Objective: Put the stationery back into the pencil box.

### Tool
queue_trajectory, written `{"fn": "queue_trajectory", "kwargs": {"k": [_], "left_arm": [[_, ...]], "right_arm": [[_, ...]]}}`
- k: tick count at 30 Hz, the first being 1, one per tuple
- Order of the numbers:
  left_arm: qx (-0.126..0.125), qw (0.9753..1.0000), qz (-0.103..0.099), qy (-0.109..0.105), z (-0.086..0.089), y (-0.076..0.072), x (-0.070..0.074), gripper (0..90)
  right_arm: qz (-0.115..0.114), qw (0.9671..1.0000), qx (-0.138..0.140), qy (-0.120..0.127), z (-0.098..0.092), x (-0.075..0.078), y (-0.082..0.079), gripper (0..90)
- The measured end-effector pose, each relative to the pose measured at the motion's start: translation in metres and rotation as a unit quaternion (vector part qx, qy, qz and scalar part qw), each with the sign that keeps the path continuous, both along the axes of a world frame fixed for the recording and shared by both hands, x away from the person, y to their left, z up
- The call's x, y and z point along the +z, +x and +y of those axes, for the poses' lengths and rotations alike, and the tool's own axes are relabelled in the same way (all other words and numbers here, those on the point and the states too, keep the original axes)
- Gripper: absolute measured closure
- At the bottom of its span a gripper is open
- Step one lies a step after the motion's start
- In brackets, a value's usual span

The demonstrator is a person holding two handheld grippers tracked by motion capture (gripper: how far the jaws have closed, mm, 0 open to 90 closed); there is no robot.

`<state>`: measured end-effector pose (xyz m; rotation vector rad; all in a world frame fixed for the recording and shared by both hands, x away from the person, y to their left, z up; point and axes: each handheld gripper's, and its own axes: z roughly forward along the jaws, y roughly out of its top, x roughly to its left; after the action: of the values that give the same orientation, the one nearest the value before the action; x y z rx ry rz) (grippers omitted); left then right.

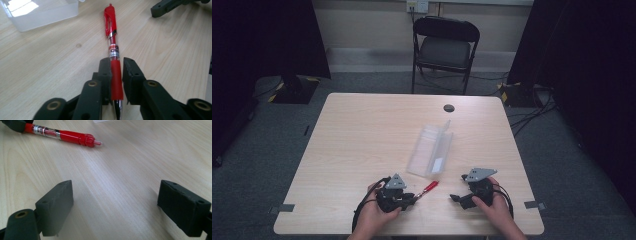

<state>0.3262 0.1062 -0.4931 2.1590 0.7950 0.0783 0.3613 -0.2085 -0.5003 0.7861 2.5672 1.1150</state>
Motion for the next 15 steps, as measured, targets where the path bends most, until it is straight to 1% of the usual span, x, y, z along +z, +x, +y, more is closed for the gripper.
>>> {"fn": "queue_trajectory", "kwargs": {"k": [2,3,4,5,6,7,8,9,10,12,15], "left_arm": [[-0.001,1.0000,-0.007,0.003,-0.0028,-0.0007,-0.0001,73.9],[-0.002,0.9999,-0.012,0.008,-0.0048,-0.0012,-0.0001,71.4],[-0.002,0.9999,-0.012,0.008,-0.0048,-0.0012,-0.0001,72.6],[-0.004,0.9997,-0.020,0.010,-0.0058,-0.0017,-0.0007,72.6],[-0.001,0.9996,-0.027,0.010,-0.0070,-0.0024,-0.0013,79.2],[0.001,0.9996,-0.027,0.010,-0.0071,-0.0025,-0.0014,79.2],[-0.003,0.9995,-0.023,0.023,-0.0064,-0.0019,0.0006,79.8],[-0.003,0.9995,-0.023,0.023,-0.0064,-0.0019,0.0006,80.0],[0.001,0.9996,-0.018,0.019,-0.0073,-0.0029,0.0012,80.0],[-0.001,0.9997,-0.009,0.021,-0.0069,-0.0031,0.0027,80.1],[0.001,0.9998,-0.008,0.017,-0.0048,-0.0035,0.0044,80.2]], "right_arm": [[0.000,1.0000,0.000,0.000,0.0000,0.0000,0.0000,12.4],[0.000,1.0000,0.000,0.000,0.0000,0.0000,0.0000,12.4],[0.000,1.0000,0.000,0.000,0.0000,0.0000,0.0000,12.4],[0.000,1.0000,0.000,0.000,0.0000,0.0000,0.0000,12.4],[0.000,1.0000,0.000,0.000,0.0000,0.0000,0.0000,12.4],[0.000,1.0000,0.000,0.000,0.0000,0.0000,0.0000,12.4],[0.000,1.0000,0.000,0.000,0.0000,0.0000,0.0000,12.4],[0.000,1.0000,0.000,0.000,0.0000,0.0000,0.0000,12.4],[0.000,1.0000,0.000,0.000,0.0000,0.0000,0.0000,12.4],[0.000,1.0000,0.000,0.000,0.0000,0.0000,0.0000,12.4],[0.000,1.0000,0.000,0.000,0.0000,0.0000,0.0000,12.4]]}}
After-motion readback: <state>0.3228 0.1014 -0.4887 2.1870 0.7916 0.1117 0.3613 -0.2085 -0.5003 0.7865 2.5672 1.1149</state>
